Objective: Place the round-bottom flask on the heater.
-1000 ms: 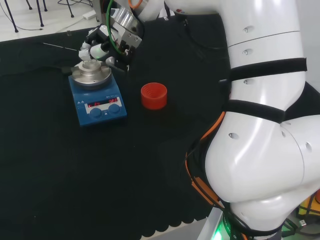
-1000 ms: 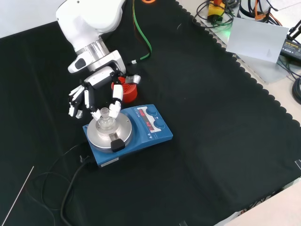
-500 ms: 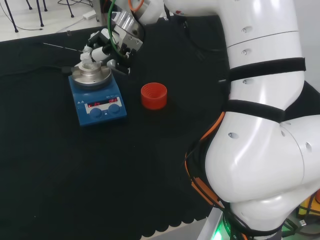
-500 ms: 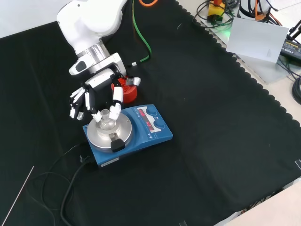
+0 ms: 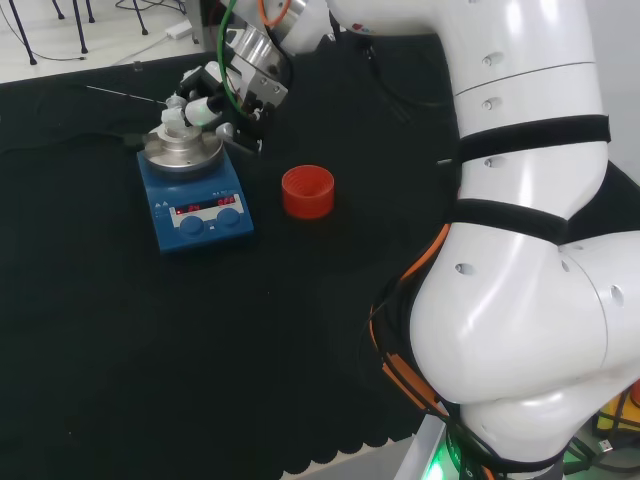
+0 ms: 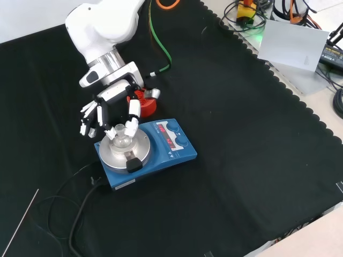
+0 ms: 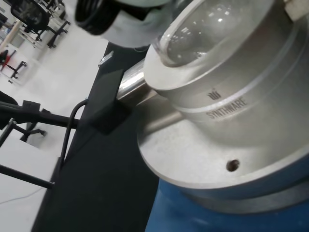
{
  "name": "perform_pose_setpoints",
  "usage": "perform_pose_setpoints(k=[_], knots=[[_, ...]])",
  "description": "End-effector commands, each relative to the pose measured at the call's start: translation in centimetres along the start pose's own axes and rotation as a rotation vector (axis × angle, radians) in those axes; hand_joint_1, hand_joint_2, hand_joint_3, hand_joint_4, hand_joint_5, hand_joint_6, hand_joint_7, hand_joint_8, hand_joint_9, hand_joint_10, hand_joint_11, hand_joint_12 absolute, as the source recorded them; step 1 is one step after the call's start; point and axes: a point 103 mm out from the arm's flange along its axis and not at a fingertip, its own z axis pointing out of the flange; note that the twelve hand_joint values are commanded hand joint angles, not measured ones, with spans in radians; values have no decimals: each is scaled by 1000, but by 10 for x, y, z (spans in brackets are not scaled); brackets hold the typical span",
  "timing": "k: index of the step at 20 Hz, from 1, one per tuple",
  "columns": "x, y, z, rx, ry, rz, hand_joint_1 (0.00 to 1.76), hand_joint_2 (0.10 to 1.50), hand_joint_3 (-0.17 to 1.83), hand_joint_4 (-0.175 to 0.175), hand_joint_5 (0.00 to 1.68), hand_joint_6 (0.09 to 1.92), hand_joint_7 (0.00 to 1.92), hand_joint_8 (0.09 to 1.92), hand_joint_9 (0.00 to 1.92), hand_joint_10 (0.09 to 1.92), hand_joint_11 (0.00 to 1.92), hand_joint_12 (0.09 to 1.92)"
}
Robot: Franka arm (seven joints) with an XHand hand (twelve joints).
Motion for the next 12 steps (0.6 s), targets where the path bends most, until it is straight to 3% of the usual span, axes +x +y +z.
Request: perform_pose_setpoints(k=[1,2,4,6,12], knots=[[-6,10,17,-2,71,-27,1057,750,520,119,1074,803,281,520,475,570,0,1326],[-5,9,16,-3,80,-36,1034,695,586,69,998,806,275,515,463,573,0,1313],[-10,1,3,-5,89,-48,1001,601,681,17,864,807,259,508,441,580,0,1289],[-14,-5,-9,-7,93,-53,988,561,711,2,801,802,249,506,428,583,0,1267],[-10,-8,-17,-15,92,-69,962,525,704,-3,697,769,234,504,407,587,0,1230]])
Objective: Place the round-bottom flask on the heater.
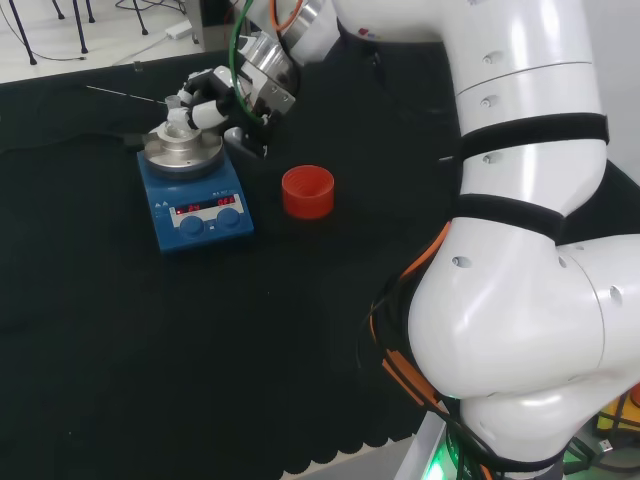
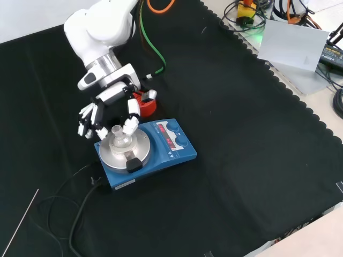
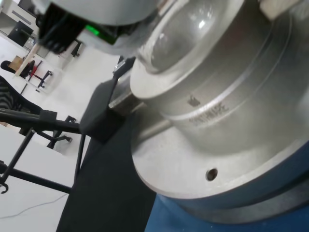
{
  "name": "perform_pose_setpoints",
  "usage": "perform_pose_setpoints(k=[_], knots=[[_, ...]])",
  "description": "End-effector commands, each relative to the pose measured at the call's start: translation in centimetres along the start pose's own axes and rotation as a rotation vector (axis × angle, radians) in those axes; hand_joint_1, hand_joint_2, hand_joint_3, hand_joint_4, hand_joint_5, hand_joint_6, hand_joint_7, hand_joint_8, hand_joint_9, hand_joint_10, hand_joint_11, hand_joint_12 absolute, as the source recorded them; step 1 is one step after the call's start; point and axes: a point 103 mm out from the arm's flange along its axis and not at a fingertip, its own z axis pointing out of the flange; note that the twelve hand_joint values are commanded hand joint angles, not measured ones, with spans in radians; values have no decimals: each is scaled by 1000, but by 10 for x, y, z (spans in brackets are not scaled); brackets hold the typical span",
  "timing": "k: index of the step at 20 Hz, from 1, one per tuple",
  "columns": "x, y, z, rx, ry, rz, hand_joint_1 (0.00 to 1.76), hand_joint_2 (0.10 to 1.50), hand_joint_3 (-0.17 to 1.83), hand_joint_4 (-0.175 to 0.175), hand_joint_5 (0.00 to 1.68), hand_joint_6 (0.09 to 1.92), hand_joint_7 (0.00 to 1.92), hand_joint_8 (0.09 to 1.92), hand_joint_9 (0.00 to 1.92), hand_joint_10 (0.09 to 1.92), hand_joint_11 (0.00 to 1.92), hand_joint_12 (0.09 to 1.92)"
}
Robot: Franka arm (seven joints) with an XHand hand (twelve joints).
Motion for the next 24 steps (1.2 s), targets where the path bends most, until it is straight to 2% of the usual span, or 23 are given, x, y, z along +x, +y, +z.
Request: perform_pose_setpoints(k=[1,4,8,12,14,24], knots=[[7,-11,-14,-5,18,-31,955,517,697,-4,643,749,227,503,400,587,0,1223],[10,-13,-14,-13,18,-33,938,504,661,-7,496,629,202,503,373,600,0,1190],[14,-19,-21,-24,18,-34,919,500,622,-3,424,499,184,507,351,614,0,1166],[20,-27,-29,-42,20,-35,911,507,602,1,428,426,178,510,345,619,0,1153],[22,-32,-35,-57,34,-34,909,509,600,2,429,417,177,510,344,619,0,1151],[30,-70,-63,-100,15,-24,899,514,596,7,437,398,175,510,340,618,0,1143]])
